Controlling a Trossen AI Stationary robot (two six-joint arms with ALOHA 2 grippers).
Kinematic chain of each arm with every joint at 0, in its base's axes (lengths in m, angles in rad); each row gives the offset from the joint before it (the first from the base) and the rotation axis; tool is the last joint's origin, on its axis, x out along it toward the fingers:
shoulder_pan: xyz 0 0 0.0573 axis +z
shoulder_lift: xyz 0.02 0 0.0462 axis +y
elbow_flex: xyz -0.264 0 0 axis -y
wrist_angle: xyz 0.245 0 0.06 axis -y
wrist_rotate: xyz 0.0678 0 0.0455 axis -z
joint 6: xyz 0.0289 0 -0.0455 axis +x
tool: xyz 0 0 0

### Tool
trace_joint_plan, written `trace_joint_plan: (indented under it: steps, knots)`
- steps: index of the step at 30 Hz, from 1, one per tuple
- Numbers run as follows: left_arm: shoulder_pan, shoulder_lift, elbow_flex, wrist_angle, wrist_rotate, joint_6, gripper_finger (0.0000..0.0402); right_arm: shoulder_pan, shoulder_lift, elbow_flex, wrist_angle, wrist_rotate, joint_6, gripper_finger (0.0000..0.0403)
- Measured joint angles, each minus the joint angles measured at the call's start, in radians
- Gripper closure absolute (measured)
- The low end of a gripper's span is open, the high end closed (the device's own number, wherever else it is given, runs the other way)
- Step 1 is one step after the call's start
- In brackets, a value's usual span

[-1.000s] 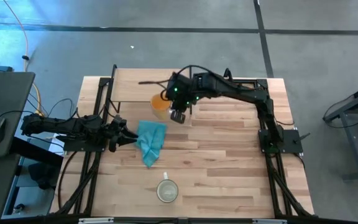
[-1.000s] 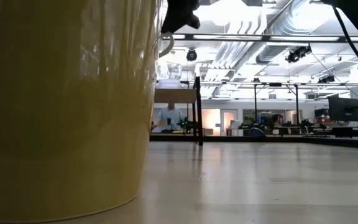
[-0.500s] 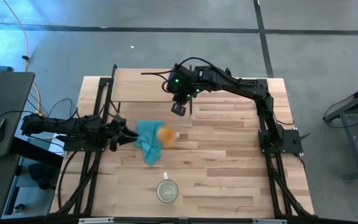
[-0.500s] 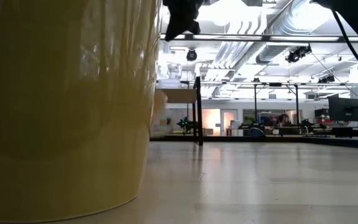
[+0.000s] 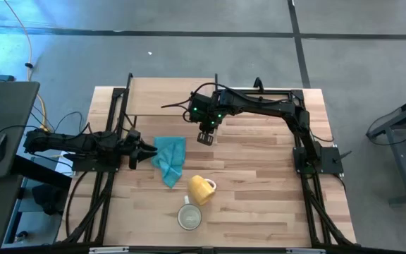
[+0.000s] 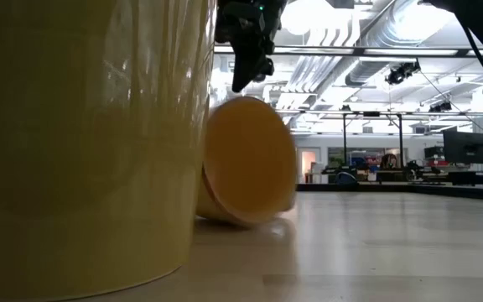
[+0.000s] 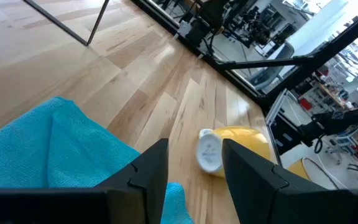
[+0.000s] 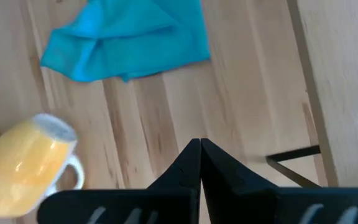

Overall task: Stack small to large cups/mugs on shelf
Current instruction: Put the yellow mug on the shelf

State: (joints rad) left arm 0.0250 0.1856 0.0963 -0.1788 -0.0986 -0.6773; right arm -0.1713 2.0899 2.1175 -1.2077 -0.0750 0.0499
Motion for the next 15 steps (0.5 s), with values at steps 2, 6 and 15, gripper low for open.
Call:
trace_joint_plan:
  steps: [2,6,15]
  knots:
    - [0.0,0.0,0.0,-0.001,0.0,0.0,0.0263,-0.001,0.0,-0.006,-0.002,0.002,0.001,0.0402]
    - [0.0,0.0,0.0,-0.002,0.001,-0.007,0.0263,0.0,0.0,-0.006,-0.005,0.003,-0.004,0.0402]
    - [0.0,0.0,0.0,-0.003,0.019,-0.008,0.0263,0.003,0.0,-0.006,-0.007,0.003,-0.002,0.0403]
